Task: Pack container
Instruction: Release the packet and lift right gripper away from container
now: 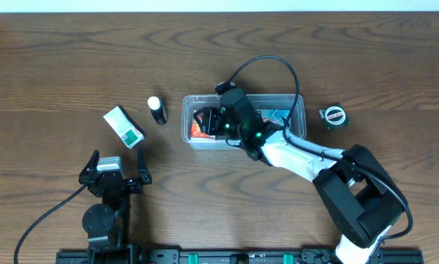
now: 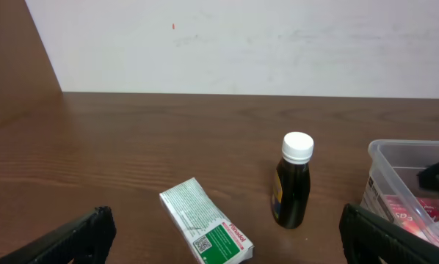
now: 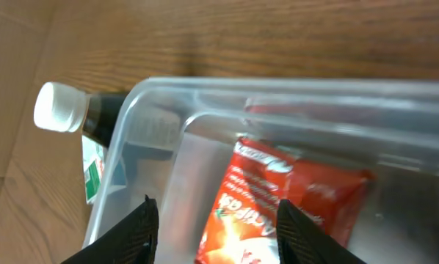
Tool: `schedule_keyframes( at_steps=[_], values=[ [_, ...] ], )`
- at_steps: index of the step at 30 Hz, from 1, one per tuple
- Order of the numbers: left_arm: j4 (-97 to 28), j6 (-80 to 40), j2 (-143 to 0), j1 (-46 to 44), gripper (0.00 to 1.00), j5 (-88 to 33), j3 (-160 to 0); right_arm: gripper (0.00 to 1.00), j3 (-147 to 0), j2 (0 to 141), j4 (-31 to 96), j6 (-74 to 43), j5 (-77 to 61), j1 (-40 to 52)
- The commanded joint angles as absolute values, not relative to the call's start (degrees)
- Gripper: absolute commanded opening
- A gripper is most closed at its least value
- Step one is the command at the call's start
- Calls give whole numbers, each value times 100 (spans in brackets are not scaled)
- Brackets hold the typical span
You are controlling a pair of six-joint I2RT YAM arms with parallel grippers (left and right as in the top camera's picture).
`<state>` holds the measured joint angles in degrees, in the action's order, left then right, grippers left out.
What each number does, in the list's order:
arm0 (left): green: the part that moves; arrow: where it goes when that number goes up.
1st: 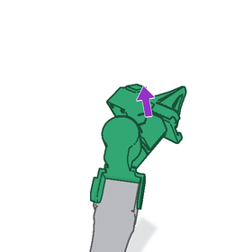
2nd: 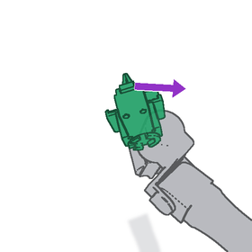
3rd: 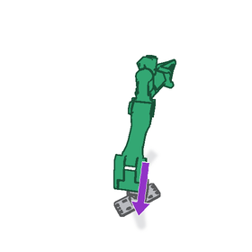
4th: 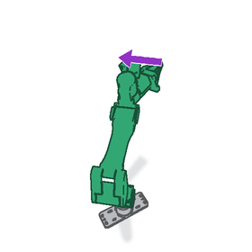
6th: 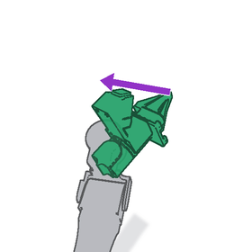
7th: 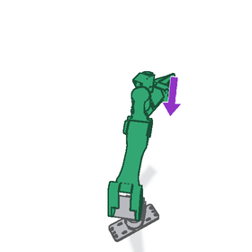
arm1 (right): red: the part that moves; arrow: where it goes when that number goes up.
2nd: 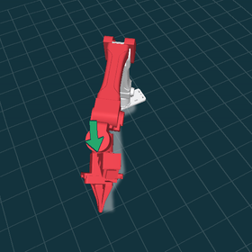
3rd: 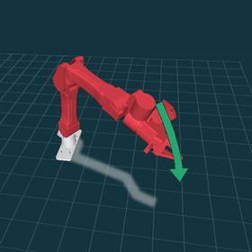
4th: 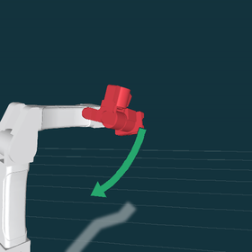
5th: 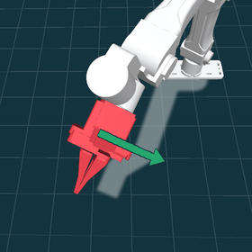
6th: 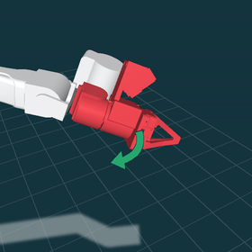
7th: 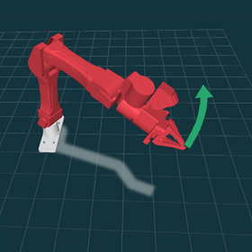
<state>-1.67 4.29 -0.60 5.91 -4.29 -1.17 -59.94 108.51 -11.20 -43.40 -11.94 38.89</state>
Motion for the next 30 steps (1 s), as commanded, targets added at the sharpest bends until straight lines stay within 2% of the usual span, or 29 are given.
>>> schedule_keyframes(
  at_steps=[1, 6, 9, 16, 23, 30],
  values=[
    [-362, 379, -30, 620, 98, -495, -23, 52, -6038, 10418, -1068, -4110, -1516, 3653],
    [-362, 379, -30, 620, 98, -493, -23, 58, -6038, 9590, -642, -3809, -1796, 3369],
    [-362, 379, -30, 620, 98, -493, -23, 57, -6038, 8934, -119, -3350, -1822, 3026],
    [-362, 379, -30, 620, 98, -493, -23, 59, -6038, 7773, 1743, -2742, -1321, 1406],
    [-362, 379, -30, 620, 98, -493, -23, 65, -6029, 7815, 3013, -2091, -657, -123],
    [-362, 379, -30, 620, 98, -495, -23, 67, -6029, 8263, 3103, -1728, -596, -762]
  ],
)
